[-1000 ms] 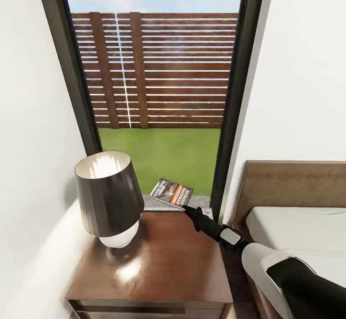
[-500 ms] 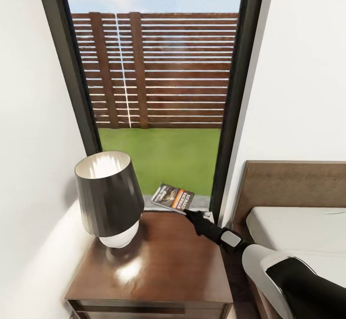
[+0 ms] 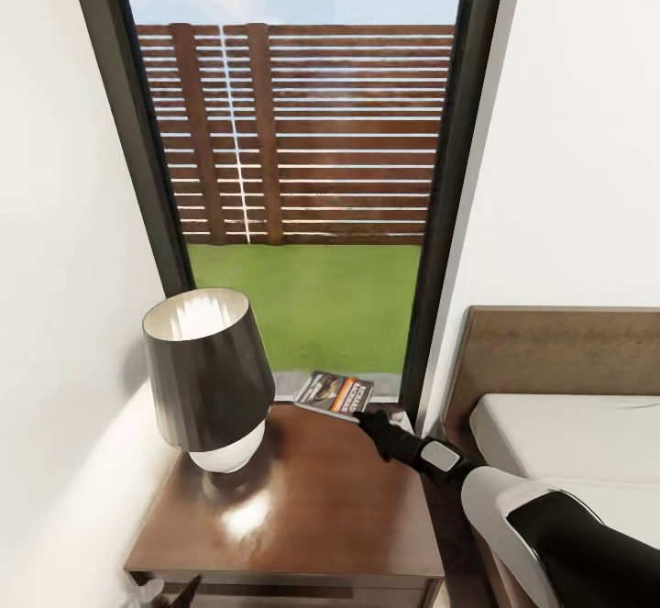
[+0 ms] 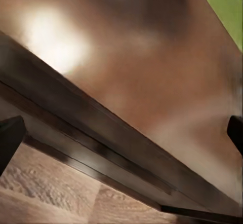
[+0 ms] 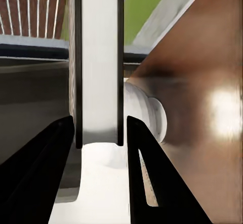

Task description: In the bedroom, move the book from the bed onto either nightstand, and place the two sandals side by side next to the bed.

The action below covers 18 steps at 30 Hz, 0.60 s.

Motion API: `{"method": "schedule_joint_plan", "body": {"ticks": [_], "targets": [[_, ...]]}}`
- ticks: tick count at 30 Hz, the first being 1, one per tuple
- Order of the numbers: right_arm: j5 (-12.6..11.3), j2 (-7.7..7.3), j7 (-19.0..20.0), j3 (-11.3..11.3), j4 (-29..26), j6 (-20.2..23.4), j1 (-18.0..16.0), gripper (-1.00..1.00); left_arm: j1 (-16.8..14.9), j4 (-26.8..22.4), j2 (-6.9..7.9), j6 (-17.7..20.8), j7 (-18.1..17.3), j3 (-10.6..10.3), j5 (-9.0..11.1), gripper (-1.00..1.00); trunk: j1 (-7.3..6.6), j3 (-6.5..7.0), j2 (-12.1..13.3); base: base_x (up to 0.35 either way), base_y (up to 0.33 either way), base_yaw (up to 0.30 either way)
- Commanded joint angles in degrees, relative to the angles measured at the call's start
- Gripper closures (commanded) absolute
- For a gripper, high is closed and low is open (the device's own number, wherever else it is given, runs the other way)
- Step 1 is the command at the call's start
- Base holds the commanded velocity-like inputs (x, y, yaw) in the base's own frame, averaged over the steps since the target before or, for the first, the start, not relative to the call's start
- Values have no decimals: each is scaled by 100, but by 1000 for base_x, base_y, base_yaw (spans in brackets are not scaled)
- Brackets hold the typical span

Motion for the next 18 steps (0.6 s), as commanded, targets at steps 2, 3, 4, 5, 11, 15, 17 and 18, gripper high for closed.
{"method": "schedule_joint_plan", "body": {"ticks": [2,3,4,5,11,15,17,18], "targets": [[-74,4,-96,27,24,27,-8,100,-4,-342,65,273,-3,-29,30,-100,-1,-6,-3,0,0,0],[-75,4,-133,26,24,28,-7,100,-4,-439,91,361,-2,-27,32,-100,-1,-6,-3,0,0,0],[-77,4,-174,26,24,28,-4,100,-4,-536,121,449,-3,-24,35,-100,-1,-6,-3,0,0,0],[-78,4,-268,23,24,28,6,100,-4,-729,185,636,-4,-20,42,-100,-1,-6,-3,0,0,0],[-81,4,-687,19,24,28,25,100,-4,-1281,331,1345,1,139,90,-100,-1,-6,-3,0,0,0],[-85,4,-904,14,24,28,34,100,-4,-1525,358,1666,2,385,116,-100,-1,-6,-3,0,0,0],[-87,4,-1062,10,24,28,39,100,-4,-1706,355,1821,2,559,123,-100,-1,-6,-3,0,0,0],[-88,4,-1119,9,24,28,40,100,-4,-1759,355,1856,2,612,128,-100,-1,-6,-3,0,0,0]]}}
